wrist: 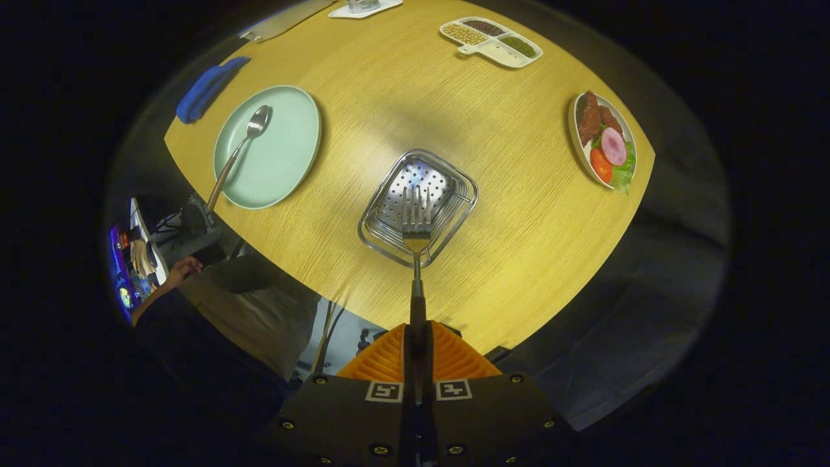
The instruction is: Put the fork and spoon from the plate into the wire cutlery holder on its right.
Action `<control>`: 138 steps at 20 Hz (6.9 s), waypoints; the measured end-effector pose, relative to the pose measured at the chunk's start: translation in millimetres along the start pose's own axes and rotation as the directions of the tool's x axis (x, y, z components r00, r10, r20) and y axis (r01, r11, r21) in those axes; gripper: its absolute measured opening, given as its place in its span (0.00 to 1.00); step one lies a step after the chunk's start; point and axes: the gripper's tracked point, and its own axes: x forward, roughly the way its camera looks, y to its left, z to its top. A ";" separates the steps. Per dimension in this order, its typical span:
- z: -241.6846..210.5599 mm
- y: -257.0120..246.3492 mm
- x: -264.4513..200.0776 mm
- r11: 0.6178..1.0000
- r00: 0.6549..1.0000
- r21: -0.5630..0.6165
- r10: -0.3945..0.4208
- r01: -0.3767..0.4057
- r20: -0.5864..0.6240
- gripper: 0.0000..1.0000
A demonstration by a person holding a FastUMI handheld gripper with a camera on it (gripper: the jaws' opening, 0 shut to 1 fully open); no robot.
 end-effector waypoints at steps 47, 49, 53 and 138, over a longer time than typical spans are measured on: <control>97.9 243.6 -38.2 0.918 0.838 0.078 0.319 -0.390 0.443 0.14; 109.9 258.5 -31.6 0.911 0.833 0.082 0.330 -0.404 0.443 0.21; 129.0 275.7 -13.2 0.911 0.841 0.093 0.327 -0.402 0.431 0.21; 28.2 -28.3 7.1 0.997 0.977 -0.071 -0.010 -0.005 -0.213 0.07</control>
